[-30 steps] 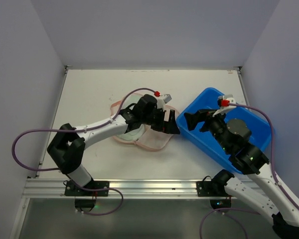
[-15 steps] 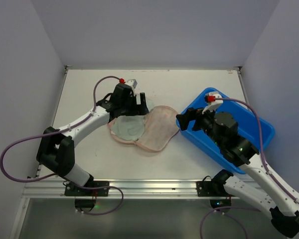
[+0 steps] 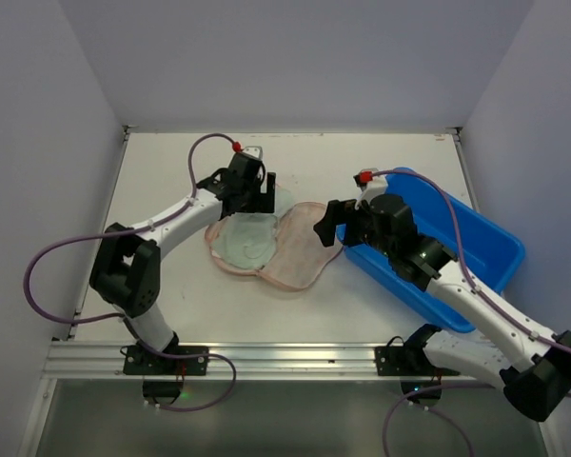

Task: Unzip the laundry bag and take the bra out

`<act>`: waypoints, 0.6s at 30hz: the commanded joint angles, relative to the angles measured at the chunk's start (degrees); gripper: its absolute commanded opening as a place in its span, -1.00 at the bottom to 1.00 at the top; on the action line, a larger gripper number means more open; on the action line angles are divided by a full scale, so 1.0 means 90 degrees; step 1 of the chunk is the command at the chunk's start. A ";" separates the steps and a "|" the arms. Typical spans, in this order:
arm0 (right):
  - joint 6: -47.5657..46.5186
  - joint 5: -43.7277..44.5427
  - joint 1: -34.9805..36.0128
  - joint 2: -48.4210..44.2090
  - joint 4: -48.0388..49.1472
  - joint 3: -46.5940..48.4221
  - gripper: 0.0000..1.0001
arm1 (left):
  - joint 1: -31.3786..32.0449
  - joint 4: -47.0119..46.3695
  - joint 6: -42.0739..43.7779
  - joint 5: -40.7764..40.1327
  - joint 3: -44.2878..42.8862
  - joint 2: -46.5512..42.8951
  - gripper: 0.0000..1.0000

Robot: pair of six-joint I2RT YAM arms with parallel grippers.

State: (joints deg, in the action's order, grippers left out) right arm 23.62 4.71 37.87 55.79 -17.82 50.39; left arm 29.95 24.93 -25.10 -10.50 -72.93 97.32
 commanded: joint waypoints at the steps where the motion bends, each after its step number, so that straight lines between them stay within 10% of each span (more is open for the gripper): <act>1: 0.0354 -0.0201 -0.0047 0.0508 0.0252 0.0504 0.96 | -0.0096 0.0032 0.0182 -0.0278 -0.0451 0.0270 0.92; 9: 0.0881 -0.0025 -0.0125 0.1846 0.1003 0.1139 0.85 | -0.0125 -0.0045 0.0202 -0.0113 -0.0638 0.0759 0.90; 18: 0.1175 0.0160 -0.0135 0.4305 0.1541 0.2291 0.76 | -0.0924 0.0218 0.0191 0.0005 0.0240 -0.1132 0.93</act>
State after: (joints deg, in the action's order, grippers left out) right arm 32.32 4.60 36.95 89.73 -8.01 66.83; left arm 25.61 26.24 -24.29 -10.35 -72.27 96.01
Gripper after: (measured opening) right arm 0.884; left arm 0.960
